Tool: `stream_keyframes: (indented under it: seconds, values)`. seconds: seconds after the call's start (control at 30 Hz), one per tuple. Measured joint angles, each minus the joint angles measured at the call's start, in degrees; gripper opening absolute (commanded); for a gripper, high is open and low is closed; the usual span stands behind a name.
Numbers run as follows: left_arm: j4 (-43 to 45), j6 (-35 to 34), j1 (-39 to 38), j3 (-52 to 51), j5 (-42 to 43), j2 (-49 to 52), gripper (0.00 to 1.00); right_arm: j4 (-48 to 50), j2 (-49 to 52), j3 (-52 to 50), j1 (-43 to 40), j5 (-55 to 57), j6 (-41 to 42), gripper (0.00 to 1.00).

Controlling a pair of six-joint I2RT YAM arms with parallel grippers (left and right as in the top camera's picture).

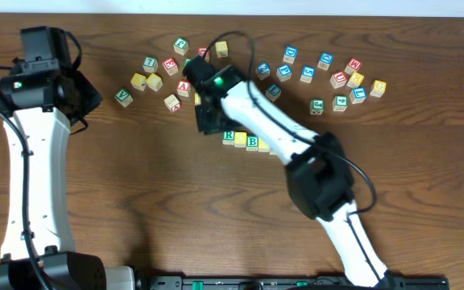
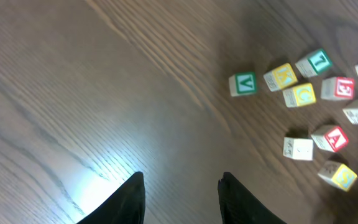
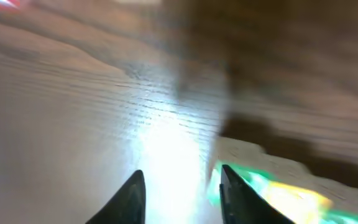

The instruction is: Spell out ROBOT

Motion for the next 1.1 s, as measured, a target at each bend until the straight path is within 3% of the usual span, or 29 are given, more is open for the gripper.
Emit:
stream_keyframes:
  seconds: [0.37,0.57,0.77,0.87,1.1]
  values:
    - [-2.21,1.73,-7.78,-0.02,0.02,0.0,0.39,-15.54,-19.06,2.67,-9.42,0.7,-4.87,0.38]
    - [-2.43,1.99,-10.99,-0.02,0.17,0.0,0.45,-22.25,-18.73,-0.37,-12.26,1.16,-7.23,0.24]
    - [-2.01,2.12,-11.65,-0.04,0.17,0.0,0.49,-20.31,-18.56,-9.27,-12.07,1.14,-8.11,0.13]
    - [-1.81,2.12,-11.65,-0.07,0.17,0.0,0.49,-18.64,-18.45,-13.77,-12.07,1.14,-8.22,0.01]
    - [-0.94,2.12,-11.65,-0.07,0.17,0.11,0.49,-11.91,-18.12,-22.38,-11.74,0.35,-8.5,0.01]
